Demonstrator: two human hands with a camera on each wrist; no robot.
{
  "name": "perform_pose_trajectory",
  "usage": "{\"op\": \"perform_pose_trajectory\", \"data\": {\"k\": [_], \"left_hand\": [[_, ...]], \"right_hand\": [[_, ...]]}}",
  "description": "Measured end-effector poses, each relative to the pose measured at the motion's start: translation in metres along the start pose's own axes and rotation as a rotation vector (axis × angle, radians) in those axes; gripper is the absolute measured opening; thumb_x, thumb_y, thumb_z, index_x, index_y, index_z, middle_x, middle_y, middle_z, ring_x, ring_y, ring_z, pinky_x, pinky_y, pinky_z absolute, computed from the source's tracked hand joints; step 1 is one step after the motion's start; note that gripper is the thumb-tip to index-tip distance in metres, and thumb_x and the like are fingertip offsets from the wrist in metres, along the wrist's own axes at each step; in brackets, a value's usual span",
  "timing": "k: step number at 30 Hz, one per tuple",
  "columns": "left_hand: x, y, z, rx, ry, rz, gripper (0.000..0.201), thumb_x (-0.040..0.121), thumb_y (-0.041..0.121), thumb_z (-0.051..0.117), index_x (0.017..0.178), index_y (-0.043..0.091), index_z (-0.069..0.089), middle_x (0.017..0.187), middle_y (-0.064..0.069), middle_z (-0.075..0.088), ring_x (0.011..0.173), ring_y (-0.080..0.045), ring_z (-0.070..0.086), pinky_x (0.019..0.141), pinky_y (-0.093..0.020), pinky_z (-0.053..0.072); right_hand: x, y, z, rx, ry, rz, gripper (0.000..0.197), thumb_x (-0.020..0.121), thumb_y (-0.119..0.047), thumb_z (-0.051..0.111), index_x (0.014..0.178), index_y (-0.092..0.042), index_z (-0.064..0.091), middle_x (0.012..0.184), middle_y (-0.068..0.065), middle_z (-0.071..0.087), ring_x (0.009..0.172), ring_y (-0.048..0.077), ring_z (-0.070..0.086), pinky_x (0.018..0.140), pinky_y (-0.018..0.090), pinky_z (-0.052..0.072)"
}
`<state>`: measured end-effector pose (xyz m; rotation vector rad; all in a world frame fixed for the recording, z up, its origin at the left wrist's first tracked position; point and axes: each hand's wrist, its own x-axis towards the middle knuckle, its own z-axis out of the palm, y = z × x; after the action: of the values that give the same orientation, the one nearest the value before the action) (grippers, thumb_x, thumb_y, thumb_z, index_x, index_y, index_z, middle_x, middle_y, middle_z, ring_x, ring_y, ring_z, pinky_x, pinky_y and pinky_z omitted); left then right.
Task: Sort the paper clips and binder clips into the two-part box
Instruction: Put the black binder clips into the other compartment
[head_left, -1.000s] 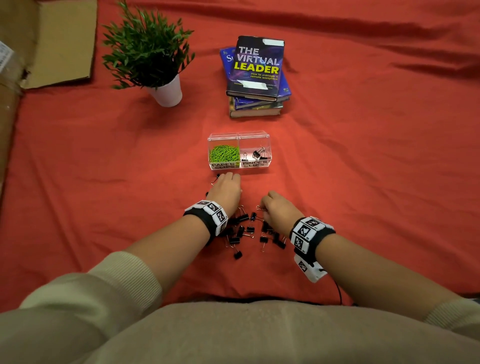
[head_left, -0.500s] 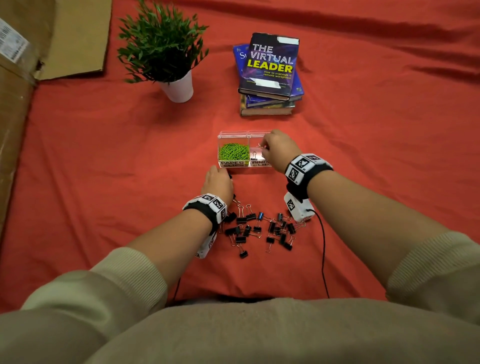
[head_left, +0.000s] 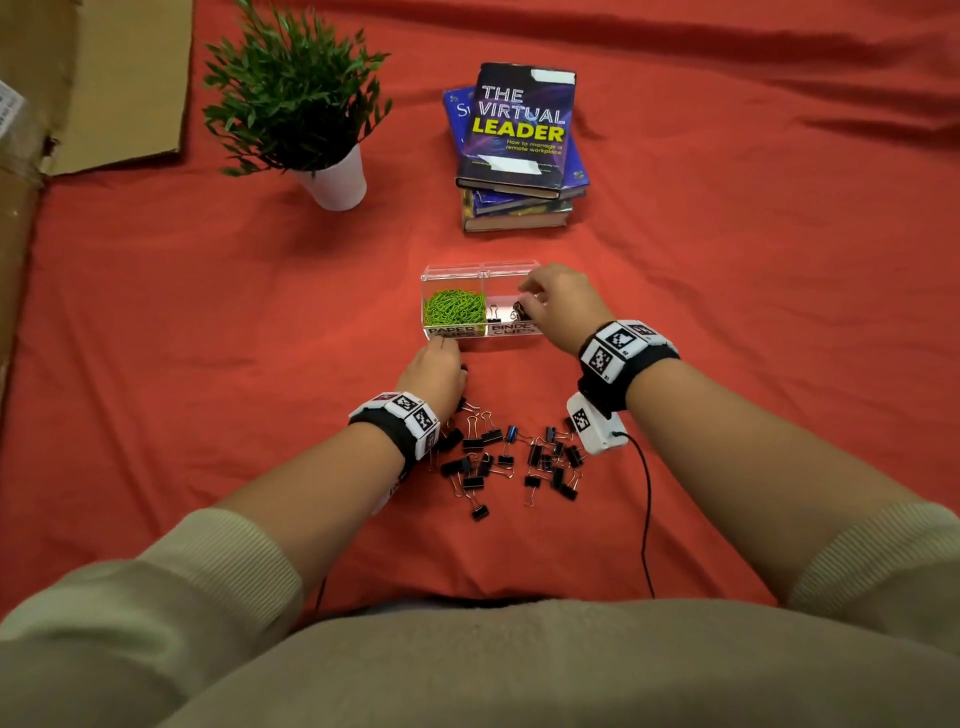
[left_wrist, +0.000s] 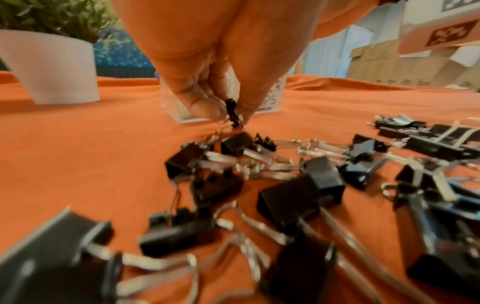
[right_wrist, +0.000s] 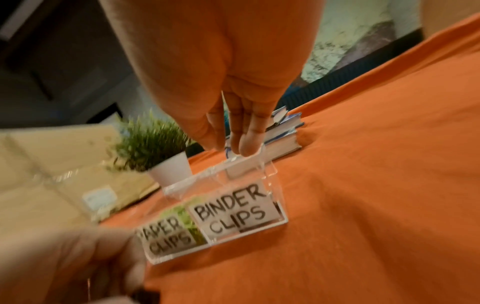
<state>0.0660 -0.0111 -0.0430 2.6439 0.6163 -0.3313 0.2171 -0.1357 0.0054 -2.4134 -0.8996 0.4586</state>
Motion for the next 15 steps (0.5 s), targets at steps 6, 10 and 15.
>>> {"op": "perform_pose_trajectory", "data": {"k": [6,10,15], "left_hand": [[0.002,0.030,-0.021,-0.094,0.063,0.198,0.012,0.093,0.020,0.054,0.101,0.011,0.053,0.105,-0.003,0.051,0.094,-0.018,0.051,0.085,-0.026,0.042],[0.031,0.060,-0.045,-0.187,0.156,0.198,0.012,0.092,0.019,0.056,0.100,0.010,0.053,0.105,-0.005,0.051,0.091,-0.019,0.051,0.084,-0.030,0.045],[0.054,0.065,-0.048,-0.177,0.138,0.151,0.017,0.091,0.017,0.059,0.102,0.005,0.054,0.110,-0.014,0.052,0.099,-0.031,0.053,0.084,-0.038,0.043]], "right_hand": [[-0.051,0.031,-0.012,-0.056,-0.191,0.109,0.022,0.085,-0.012,0.055,0.105,-0.015,0.064,0.103,0.004,0.059,0.093,0.018,0.057,0.077,0.025,0.043],[-0.090,0.047,-0.003,-0.236,-0.534,0.079,0.047,0.077,-0.015,0.063,0.121,-0.029,0.053,0.112,-0.001,0.042,0.106,0.018,0.040,0.089,0.032,0.044],[-0.113,0.053,0.013,-0.303,-0.509,-0.004,0.058,0.074,-0.020,0.067,0.127,-0.027,0.046,0.120,0.000,0.037,0.107,0.020,0.038,0.089,0.038,0.048]]}}
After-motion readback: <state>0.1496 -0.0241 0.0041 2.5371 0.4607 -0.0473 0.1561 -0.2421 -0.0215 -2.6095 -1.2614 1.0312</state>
